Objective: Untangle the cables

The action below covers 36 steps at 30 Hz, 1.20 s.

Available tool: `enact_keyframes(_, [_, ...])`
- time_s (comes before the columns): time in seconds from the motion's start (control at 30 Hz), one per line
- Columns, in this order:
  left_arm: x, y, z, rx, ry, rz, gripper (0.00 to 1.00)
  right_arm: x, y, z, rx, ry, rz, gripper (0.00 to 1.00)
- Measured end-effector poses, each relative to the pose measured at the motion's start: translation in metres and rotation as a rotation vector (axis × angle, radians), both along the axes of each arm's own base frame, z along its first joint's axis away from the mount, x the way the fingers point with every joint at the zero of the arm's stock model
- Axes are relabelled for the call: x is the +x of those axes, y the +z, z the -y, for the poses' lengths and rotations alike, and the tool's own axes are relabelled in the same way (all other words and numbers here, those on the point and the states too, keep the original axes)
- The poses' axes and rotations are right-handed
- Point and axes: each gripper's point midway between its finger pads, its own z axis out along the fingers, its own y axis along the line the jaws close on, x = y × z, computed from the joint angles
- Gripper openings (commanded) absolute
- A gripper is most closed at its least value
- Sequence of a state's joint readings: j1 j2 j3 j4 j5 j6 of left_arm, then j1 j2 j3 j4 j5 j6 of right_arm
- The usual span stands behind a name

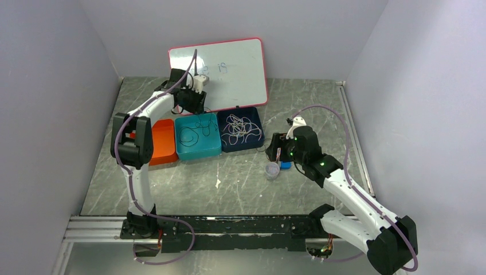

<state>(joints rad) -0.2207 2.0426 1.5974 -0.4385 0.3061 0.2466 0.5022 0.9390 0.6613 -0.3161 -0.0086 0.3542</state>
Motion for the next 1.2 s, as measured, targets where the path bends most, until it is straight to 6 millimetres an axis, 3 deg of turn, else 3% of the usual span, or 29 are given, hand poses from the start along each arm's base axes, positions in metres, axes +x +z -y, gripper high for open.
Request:
enact_keyframes(0.2, [-0.003,-0.006,0.006,-0.038,-0.022,-0.025,0.44,-0.001,0.000,0.000,-0.003,0.001,-0.002,0.73])
enact_keyframes(0.5, [-0.007,-0.015,0.014,-0.077,-0.042,-0.063,0.21,-0.001,0.001,0.001,-0.001,0.002,0.003,0.73])
enact_keyframes(0.73, [-0.008,-0.013,0.014,-0.089,-0.041,-0.065,0.21,-0.001,0.000,0.000,0.000,0.004,0.001,0.73])
enact_keyframes(1.0, [-0.006,-0.006,0.014,-0.093,-0.040,-0.046,0.35,-0.003,-0.005,0.001,-0.005,0.005,-0.009,0.73])
enact_keyframes(1.2, [-0.005,0.000,0.013,-0.096,-0.040,-0.033,0.28,-0.004,-0.007,0.001,-0.007,0.006,-0.013,0.73])
